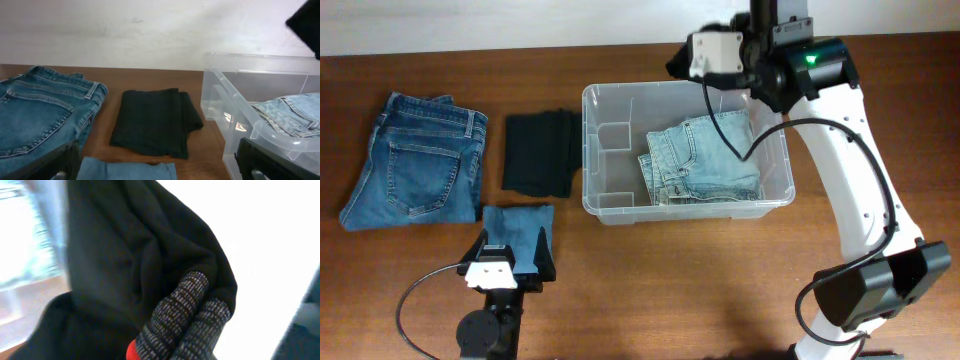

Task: Pack container
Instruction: 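Lower the leggings onto the jeans in the bin and release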

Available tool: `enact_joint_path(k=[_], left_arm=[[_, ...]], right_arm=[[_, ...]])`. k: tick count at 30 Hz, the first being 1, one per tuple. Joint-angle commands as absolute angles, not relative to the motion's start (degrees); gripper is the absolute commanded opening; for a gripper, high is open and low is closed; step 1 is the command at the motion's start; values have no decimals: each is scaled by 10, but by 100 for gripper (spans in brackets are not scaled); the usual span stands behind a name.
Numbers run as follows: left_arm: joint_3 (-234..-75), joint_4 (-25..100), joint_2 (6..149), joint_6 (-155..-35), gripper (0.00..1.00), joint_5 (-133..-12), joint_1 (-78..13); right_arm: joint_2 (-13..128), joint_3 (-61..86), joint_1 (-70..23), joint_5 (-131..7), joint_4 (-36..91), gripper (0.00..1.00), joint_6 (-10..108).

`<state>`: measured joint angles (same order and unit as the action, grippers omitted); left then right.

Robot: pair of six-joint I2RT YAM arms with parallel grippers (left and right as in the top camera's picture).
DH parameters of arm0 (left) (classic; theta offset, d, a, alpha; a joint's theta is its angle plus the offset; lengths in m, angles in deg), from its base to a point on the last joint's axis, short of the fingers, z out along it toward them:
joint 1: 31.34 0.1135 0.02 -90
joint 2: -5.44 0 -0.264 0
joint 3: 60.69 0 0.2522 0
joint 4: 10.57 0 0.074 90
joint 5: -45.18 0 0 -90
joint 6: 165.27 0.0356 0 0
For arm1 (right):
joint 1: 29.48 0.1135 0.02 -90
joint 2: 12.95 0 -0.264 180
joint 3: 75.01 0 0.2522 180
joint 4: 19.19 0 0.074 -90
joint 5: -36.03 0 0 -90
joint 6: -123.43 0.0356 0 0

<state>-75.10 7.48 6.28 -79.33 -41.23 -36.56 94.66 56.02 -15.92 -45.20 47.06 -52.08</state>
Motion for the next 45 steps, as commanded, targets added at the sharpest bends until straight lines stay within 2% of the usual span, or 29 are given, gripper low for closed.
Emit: enact_joint_path(k=[1,11,18,26,29,32,33,34,37,42,44,45], left_arm=[[-750,77,58,-784,99,-415,-363],[-750,77,58,-784,99,-415,-363],[-750,77,58,-784,100,-415,-363],[-750,77,58,-784,99,-415,-363],[-750,77,58,-784,99,-415,-363],[-750,77,58,-784,99,-415,-363],[-750,77,58,-784,100,-415,-363],[-750,77,58,-784,99,-415,-363],[-750,77,58,-784,100,-415,-363],[-750,77,58,-784,99,-415,-363],[-750,77,58,-784,99,-415,-363],[-750,77,58,-784,99,-415,-363]], right_arm=[[945,570,-156,-454,519,4,-485],[978,569,-156,-596,618,4,-384],[1048,559,-153,-599,655,4,-361],[1055,556,-121,-607,695,4,-346],[1055,555,-110,-621,740,13,-340],[1055,555,-107,-627,788,43,-315],[1055,555,-107,-635,805,57,-305],[1055,555,-107,-654,824,68,-305],[1055,555,-107,-700,841,81,-305],[1055,555,-107,-703,839,82,-305],[1055,555,-107,-703,837,62,-301],[1055,555,-108,-702,836,55,-278]])
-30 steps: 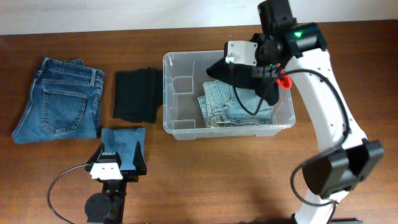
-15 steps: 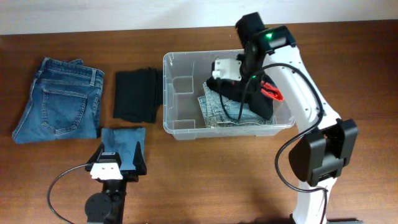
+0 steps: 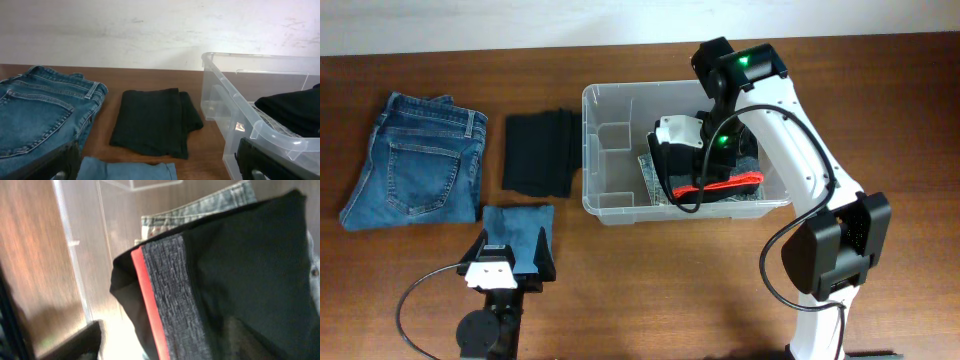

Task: Pack container
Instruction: 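Lower the leggings onto the jeans in the bin and release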

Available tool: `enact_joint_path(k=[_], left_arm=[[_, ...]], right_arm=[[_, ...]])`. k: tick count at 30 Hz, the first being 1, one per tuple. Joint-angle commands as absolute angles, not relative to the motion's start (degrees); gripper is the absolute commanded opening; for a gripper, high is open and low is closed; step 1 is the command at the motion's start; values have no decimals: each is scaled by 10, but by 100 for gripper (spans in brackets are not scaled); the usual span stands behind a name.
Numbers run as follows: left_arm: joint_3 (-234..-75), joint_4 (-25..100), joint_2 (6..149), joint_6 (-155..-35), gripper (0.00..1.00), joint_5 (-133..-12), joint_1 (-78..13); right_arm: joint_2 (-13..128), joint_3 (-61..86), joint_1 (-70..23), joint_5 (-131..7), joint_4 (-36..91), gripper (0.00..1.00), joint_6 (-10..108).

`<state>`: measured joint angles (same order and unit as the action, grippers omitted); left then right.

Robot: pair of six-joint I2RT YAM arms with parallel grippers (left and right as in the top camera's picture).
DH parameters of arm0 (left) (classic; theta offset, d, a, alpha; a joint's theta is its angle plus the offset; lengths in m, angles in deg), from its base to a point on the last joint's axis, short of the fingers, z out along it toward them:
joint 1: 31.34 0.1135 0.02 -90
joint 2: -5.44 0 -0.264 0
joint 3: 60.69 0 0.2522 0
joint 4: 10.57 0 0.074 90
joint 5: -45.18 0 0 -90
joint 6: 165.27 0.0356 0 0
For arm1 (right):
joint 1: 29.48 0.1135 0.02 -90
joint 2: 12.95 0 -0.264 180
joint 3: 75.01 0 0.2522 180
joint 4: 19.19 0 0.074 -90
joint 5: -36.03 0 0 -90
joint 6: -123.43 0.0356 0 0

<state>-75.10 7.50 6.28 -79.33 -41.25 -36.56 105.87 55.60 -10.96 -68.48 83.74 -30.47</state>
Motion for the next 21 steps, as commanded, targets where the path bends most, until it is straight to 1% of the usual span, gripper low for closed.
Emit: enact_joint_path(k=[1,5,6,8,12,14,17,19,21], left_arm=[[-750,77,58,-784,99,-415,-363],[-750,77,58,-784,99,-415,-363],[-750,77,58,-784,99,-415,-363],[-750,77,58,-784,99,-415,-363],[-750,77,58,-784,99,-415,-363],[-750,77,58,-784,99,-415,-363],[-750,77,58,-784,99,-415,-363],[-750,77,58,-784,99,-415,-363],[-750,77,58,-784,99,-415,-363]], right_arm=[[1055,555,-109,-701,835,50,-259],[1055,555,-122,-698,827,31,-141],[1055,555,-128,-698,821,23,-107],[1055,555,-138,-698,812,18,-66],[1055,548,-162,-698,784,11,13],[1055,529,-178,-698,761,4,74],[1055,498,-191,-698,741,4,120],[1055,459,-193,-697,720,4,130],[1055,418,-193,-668,694,4,156]])
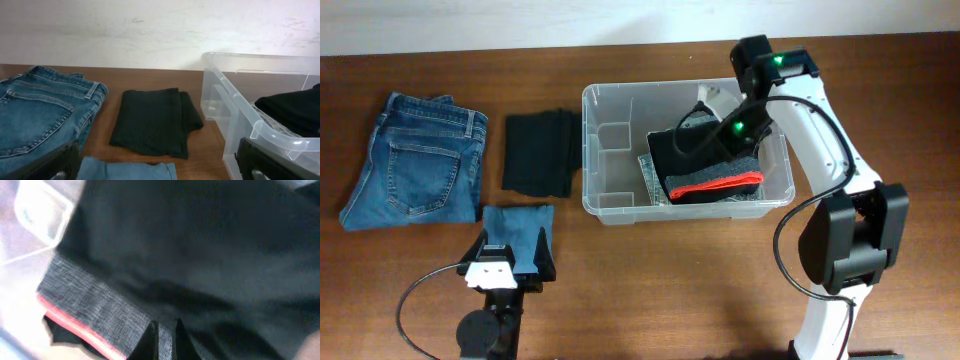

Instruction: Pack container

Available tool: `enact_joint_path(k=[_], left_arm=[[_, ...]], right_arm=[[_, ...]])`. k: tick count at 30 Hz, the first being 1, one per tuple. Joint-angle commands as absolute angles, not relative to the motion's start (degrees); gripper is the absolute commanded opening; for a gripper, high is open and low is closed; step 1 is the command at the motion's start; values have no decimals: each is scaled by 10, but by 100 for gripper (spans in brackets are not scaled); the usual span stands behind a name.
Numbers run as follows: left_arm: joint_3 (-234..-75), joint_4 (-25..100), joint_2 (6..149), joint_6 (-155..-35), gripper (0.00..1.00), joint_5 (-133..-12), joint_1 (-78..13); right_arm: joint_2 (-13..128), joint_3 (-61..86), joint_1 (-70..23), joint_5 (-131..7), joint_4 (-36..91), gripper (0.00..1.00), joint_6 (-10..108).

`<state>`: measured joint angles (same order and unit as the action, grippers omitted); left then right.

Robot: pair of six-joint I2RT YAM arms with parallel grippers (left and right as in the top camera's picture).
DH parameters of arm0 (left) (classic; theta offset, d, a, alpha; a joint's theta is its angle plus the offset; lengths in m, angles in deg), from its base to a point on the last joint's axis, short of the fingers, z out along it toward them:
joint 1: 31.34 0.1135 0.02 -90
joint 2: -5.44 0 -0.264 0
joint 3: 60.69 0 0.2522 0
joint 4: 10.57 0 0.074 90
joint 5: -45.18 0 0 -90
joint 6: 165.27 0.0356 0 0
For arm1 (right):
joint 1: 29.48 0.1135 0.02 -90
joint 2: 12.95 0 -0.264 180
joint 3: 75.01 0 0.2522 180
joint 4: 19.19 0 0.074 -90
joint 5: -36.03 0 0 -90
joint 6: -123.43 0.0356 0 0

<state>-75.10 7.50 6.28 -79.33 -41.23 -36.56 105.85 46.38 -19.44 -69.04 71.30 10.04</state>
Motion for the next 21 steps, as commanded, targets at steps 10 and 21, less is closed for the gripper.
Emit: enact_joint_path(k=[10,21], left_arm=[[-750,77,58,-784,99,-415,-363],[-750,77,58,-784,99,-415,-363]], right_arm=[[1051,275,-194,-582,583,4,232],[998,586,-208,-653,732,4,251]])
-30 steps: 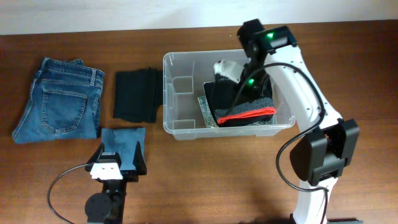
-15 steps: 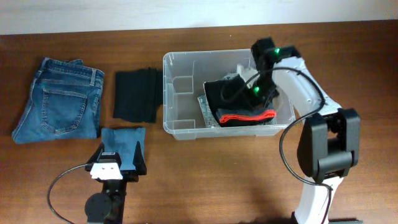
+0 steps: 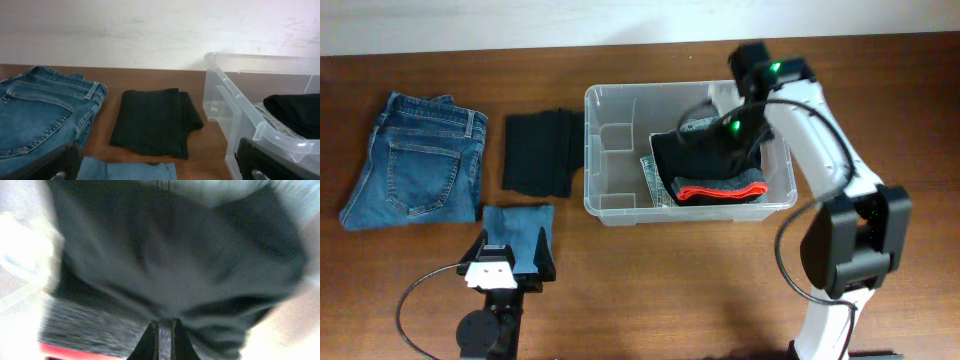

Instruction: Pack container

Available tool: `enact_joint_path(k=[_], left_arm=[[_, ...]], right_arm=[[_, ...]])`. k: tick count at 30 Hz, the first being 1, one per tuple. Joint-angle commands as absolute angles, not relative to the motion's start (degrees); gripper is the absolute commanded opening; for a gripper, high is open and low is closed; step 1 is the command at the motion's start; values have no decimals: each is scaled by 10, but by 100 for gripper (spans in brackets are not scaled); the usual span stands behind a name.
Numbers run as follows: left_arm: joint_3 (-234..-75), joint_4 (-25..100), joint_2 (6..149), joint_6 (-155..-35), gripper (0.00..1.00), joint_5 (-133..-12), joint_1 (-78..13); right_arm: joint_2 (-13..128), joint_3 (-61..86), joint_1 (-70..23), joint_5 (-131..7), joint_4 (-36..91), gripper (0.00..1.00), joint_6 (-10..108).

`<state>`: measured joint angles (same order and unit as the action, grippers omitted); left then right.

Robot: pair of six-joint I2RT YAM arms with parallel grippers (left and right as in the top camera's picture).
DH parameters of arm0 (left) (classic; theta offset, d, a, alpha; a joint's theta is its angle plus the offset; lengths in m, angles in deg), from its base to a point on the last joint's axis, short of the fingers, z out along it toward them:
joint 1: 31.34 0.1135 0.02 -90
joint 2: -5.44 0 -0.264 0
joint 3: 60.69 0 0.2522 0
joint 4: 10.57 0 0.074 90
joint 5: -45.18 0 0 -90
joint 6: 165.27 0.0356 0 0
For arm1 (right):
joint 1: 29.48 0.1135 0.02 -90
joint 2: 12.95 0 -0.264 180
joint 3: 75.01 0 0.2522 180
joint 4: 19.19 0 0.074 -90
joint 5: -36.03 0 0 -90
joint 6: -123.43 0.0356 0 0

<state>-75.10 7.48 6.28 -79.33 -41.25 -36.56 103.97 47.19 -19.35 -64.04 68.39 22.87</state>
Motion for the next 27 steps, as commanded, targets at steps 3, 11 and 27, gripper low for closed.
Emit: enact_joint_path(k=[3,11,27], left_arm=[[-750,77,58,-784,99,-415,-363],[-750,77,58,-784,99,-415,-363],[-750,77,58,-784,99,-415,-363]], right_arm=[[992,667,-244,-649,783,8,282],[993,728,-477,-638,887,98,284],[994,728,-734,-639,887,98,284]])
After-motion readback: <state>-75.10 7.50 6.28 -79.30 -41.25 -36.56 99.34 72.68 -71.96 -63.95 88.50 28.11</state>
